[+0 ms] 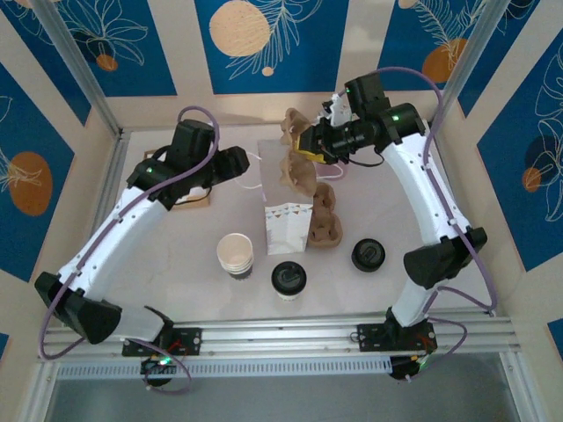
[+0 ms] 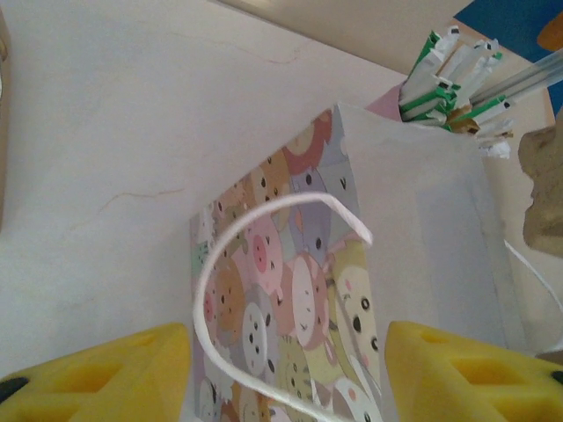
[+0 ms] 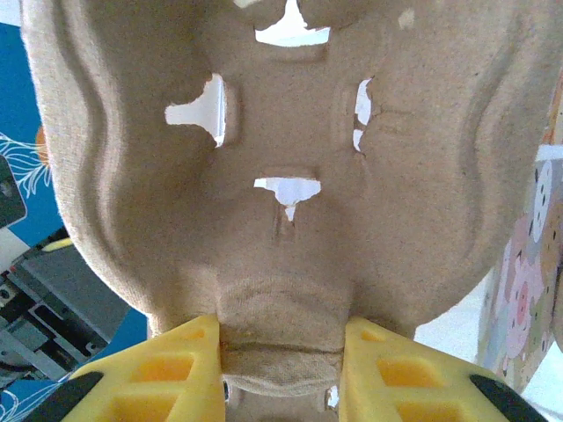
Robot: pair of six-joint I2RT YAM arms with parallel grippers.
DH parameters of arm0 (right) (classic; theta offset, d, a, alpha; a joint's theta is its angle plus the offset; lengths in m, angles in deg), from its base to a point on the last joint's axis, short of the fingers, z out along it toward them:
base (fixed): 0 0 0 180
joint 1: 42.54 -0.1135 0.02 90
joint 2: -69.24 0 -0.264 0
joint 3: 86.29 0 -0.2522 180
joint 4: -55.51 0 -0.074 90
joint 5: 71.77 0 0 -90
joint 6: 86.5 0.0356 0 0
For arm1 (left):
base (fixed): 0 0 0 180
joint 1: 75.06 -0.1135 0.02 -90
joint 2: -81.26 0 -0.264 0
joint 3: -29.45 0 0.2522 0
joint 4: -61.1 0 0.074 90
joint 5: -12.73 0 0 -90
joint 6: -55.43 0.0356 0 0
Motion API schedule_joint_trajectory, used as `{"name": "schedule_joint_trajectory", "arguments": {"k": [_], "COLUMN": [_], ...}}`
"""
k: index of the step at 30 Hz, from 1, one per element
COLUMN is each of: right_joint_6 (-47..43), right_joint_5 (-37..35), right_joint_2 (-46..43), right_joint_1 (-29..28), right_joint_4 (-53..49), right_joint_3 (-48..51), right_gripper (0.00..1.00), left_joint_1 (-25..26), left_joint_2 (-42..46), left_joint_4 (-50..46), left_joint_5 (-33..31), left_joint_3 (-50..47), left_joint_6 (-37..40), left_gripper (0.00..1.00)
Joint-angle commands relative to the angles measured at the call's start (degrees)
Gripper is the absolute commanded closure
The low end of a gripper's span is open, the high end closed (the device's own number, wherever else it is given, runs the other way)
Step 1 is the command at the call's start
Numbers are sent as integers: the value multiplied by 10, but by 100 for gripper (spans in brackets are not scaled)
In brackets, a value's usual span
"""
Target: Pack the takeout coffee
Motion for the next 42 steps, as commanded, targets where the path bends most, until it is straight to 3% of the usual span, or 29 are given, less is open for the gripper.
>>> {"name": "schedule_joint_trajectory", "arguments": {"k": [1,11,32,42], "right_joint_6": [5,15,20,21], "right_joint_5": [-5,16,93,77], "right_joint_2": [20,56,115,121], "right_joint_1": [-15,-36,6,6], "right_joint_4": [-38,-54,-57,-58], "right_joint_3": [-36,-60,-72,-65], "right_gripper": [69,69,68,69], "left_joint_1": [-26,-60,-63,-64], "left_joint_2": [-6,-18,-59,-62], "left_joint_4": [19,65,97,104], "left_joint_5": [45,111,149,165], "left_joint_3": [-11,-54,-73,-74], "left_joint_6": [28,50,69,68], "left_gripper": [40,40,44,46]}}
